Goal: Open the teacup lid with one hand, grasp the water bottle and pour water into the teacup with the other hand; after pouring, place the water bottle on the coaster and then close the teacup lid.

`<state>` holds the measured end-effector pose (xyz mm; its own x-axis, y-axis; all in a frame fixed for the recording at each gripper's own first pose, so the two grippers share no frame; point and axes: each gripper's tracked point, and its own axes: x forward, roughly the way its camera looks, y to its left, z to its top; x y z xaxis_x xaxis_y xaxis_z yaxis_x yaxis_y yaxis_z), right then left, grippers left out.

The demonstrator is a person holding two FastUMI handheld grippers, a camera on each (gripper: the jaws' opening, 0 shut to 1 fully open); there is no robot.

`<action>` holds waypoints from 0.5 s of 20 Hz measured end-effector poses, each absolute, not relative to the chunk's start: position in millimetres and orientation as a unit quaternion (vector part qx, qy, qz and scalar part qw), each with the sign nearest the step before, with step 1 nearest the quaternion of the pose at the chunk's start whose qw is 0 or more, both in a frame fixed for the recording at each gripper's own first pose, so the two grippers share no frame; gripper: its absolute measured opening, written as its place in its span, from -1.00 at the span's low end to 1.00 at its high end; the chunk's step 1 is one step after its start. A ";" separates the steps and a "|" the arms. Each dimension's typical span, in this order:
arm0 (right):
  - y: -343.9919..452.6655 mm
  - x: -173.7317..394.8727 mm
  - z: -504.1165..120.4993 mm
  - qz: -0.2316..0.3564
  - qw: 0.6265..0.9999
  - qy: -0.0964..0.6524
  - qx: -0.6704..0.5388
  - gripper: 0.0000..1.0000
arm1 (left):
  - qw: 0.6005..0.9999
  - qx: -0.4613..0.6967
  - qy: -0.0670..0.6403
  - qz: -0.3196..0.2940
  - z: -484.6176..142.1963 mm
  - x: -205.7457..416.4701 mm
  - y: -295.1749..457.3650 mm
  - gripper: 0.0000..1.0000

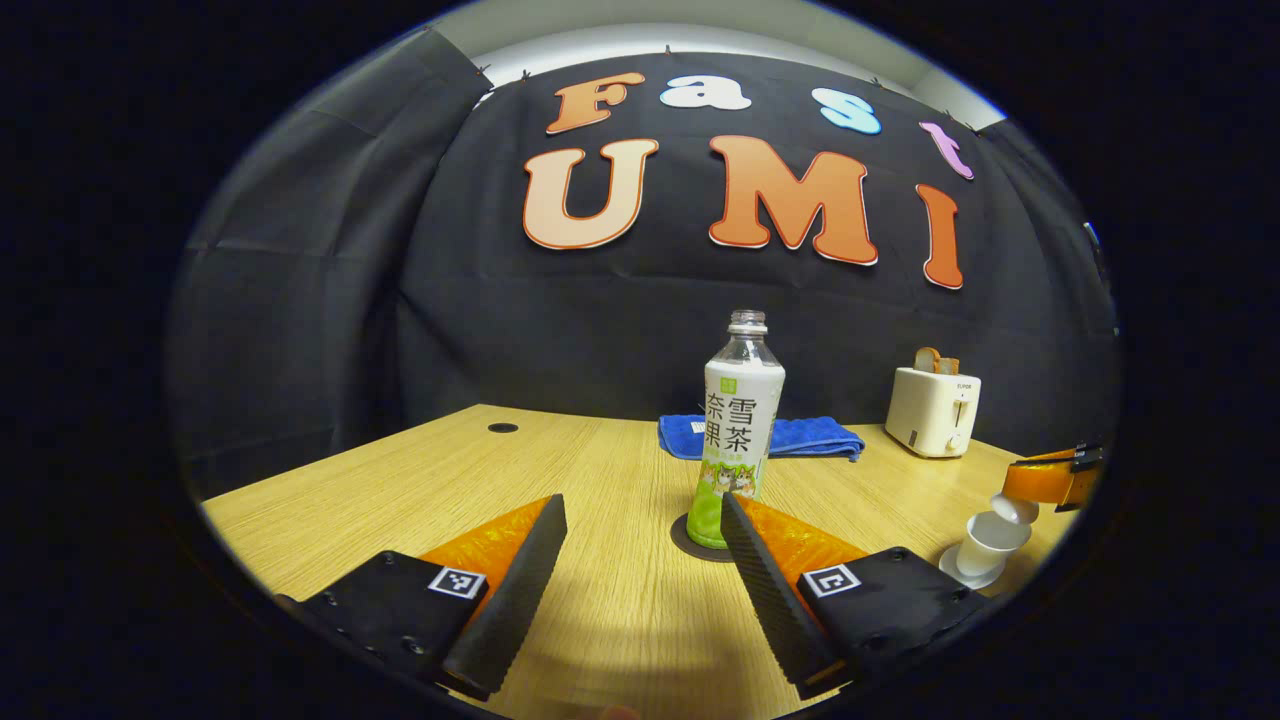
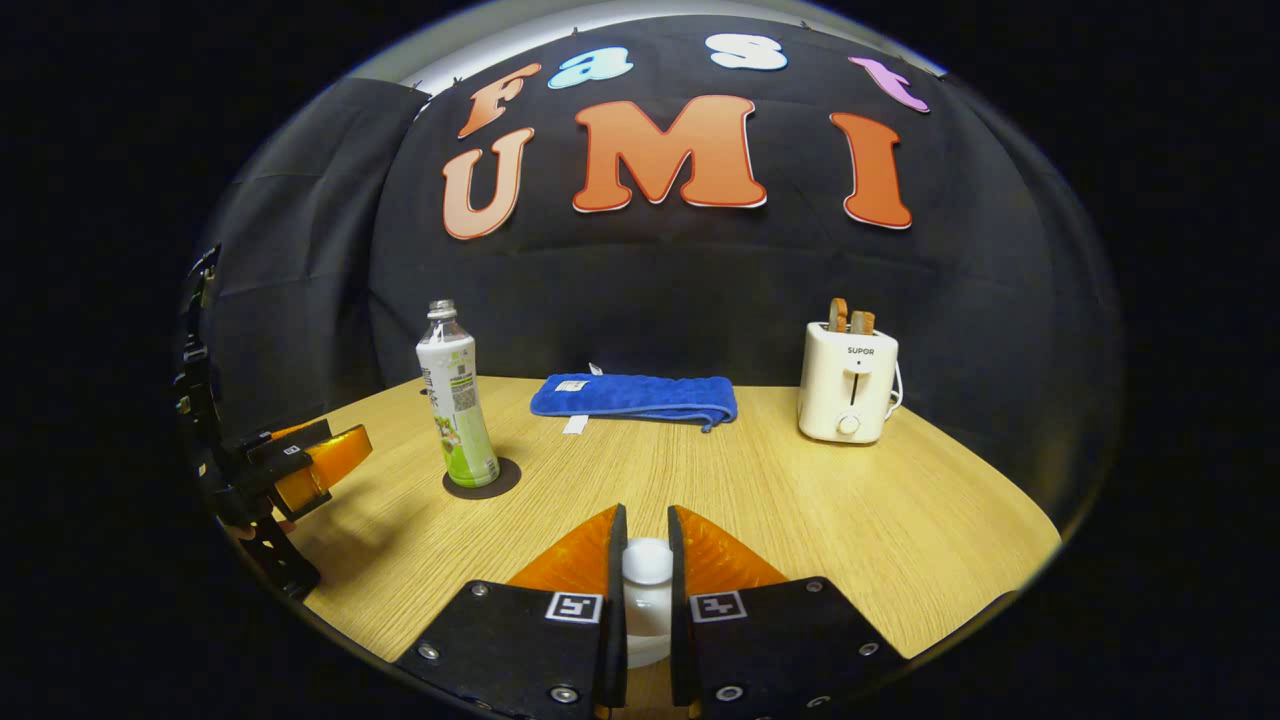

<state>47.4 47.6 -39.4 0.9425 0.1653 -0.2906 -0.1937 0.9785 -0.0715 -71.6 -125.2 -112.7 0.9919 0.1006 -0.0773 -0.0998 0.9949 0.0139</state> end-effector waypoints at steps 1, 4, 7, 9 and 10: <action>50.8 47.6 -42.4 0.094 0.983 0.146 -0.051 -0.65 | 0.998 0.008 0.036 0.049 -112.0 -70.9 -125.6 0.98; 53.5 47.5 -49.7 0.097 0.982 0.154 -0.052 -0.64 | 0.998 0.014 0.035 0.046 -110.6 -72.1 -129.2 0.98; 55.3 46.7 -52.0 0.099 0.982 0.158 -0.039 -0.65 | 0.998 0.028 0.028 0.046 -108.5 -74.4 -130.7 0.98; 57.0 45.2 -54.6 0.103 0.981 0.161 -0.034 -0.62 | 0.998 0.036 0.026 0.045 -108.6 -73.5 -133.2 0.98; 58.0 44.2 -55.8 0.106 0.980 0.163 -0.034 -0.61 | 0.998 0.037 0.025 0.045 -108.8 -73.6 -132.8 0.98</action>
<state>44.2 58.0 -55.8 0.9246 0.1962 -0.3265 -0.2182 0.9754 -0.0319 -73.6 -132.8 -108.8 0.9947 0.0921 -0.0461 -0.0884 0.9931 0.0767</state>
